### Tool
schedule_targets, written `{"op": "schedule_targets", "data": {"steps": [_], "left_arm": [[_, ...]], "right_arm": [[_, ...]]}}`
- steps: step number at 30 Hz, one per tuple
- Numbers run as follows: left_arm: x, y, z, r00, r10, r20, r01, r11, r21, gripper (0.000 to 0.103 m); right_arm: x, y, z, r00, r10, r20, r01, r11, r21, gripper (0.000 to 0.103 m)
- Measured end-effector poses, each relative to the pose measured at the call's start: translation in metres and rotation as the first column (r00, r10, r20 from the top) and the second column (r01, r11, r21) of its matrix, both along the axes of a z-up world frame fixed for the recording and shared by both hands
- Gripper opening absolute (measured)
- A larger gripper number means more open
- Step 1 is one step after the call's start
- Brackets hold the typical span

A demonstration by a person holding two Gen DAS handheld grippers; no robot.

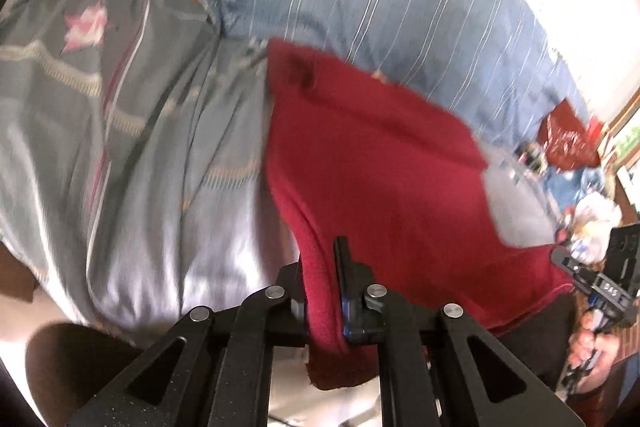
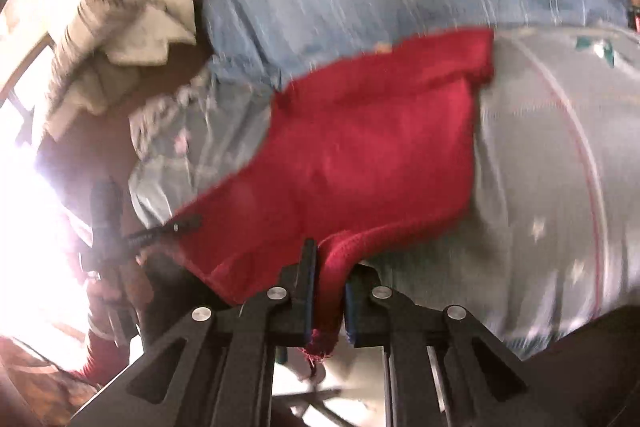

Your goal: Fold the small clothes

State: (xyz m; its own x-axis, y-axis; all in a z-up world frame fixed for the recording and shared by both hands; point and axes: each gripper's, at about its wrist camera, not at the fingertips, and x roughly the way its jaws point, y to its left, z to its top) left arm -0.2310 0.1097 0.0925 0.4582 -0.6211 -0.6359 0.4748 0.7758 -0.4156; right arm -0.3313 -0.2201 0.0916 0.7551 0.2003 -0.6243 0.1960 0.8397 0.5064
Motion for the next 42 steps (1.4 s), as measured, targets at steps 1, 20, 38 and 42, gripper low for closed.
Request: {"op": "schedule_targets", "data": {"steps": [1, 20, 38, 42], "left_arm": [[0.004, -0.002, 0.006, 1.000, 0.005, 0.013, -0.005, 1.000, -0.011, 0.008], [0.130, -0.099, 0.015, 0.986, 0.154, 0.070, -0.156, 0.988, 0.013, 0.008], [0.273, -0.189, -0.025, 0.980, 0.200, -0.021, -0.198, 0.978, 0.067, 0.008], [0.291, -0.201, -0.034, 0.985, 0.173, -0.024, -0.171, 0.983, 0.070, 0.013]], "right_arm": [[0.004, -0.005, 0.006, 0.999, -0.022, 0.025, 0.022, 1.000, 0.003, 0.010], [0.115, -0.094, 0.033, 0.971, -0.223, 0.081, 0.232, 0.965, -0.123, 0.010], [0.233, -0.189, -0.020, 0.951, -0.308, -0.038, 0.302, 0.946, -0.117, 0.009], [0.246, -0.204, -0.034, 0.950, -0.311, -0.043, 0.307, 0.949, -0.077, 0.009]]}}
